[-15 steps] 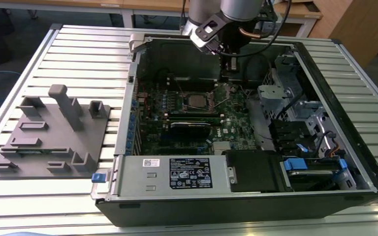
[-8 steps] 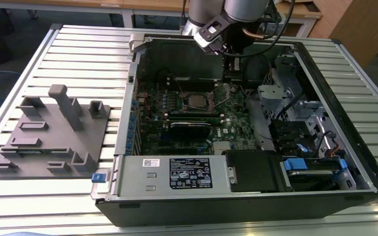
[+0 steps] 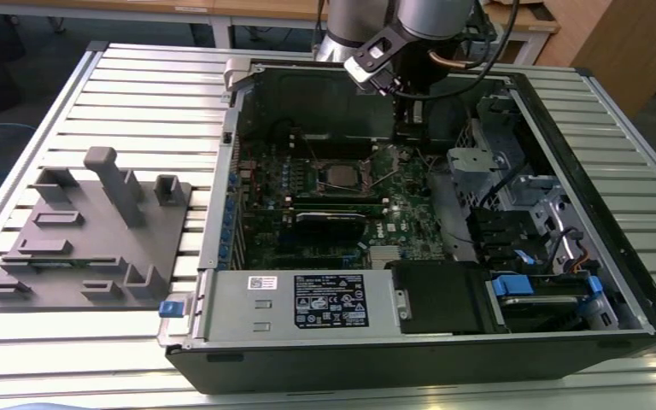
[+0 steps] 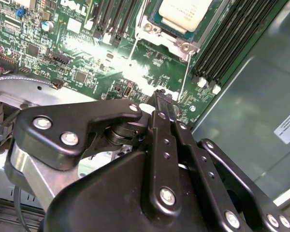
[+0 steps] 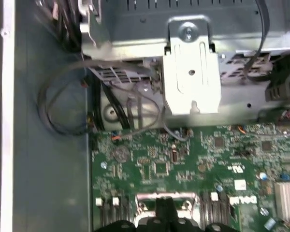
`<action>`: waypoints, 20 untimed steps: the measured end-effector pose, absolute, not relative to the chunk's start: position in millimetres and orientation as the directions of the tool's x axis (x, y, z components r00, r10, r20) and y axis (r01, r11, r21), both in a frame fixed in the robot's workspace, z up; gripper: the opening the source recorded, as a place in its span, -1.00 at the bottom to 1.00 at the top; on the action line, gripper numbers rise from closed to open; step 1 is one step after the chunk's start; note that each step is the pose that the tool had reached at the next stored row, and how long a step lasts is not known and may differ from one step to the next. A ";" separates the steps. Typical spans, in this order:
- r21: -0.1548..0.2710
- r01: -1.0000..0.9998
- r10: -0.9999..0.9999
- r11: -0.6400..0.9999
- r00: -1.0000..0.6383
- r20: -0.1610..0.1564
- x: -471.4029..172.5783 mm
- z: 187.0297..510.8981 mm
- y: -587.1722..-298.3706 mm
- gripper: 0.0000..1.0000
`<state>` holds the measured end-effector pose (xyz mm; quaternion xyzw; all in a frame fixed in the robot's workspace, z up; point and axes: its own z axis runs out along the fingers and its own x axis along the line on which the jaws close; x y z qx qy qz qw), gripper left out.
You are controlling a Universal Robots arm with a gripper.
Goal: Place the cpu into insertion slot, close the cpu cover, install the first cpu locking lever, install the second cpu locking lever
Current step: 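Close the cpu cover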
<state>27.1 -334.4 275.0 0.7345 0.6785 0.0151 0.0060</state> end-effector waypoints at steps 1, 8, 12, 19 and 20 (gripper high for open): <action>0.029 0.996 0.997 -0.081 0.081 0.014 28.2 274.9 -334.4 -0.80; 0.029 0.996 0.996 -0.087 0.087 0.014 35.2 274.1 -334.4 -0.80; 0.029 0.996 0.996 -0.090 0.089 0.014 39.8 273.6 -334.4 -0.80; 0.029 0.995 0.996 -0.091 0.091 0.014 45.7 273.1 -334.2 -0.80; 0.029 0.995 0.996 -0.091 0.091 0.014 45.7 273.1 -334.2 -0.80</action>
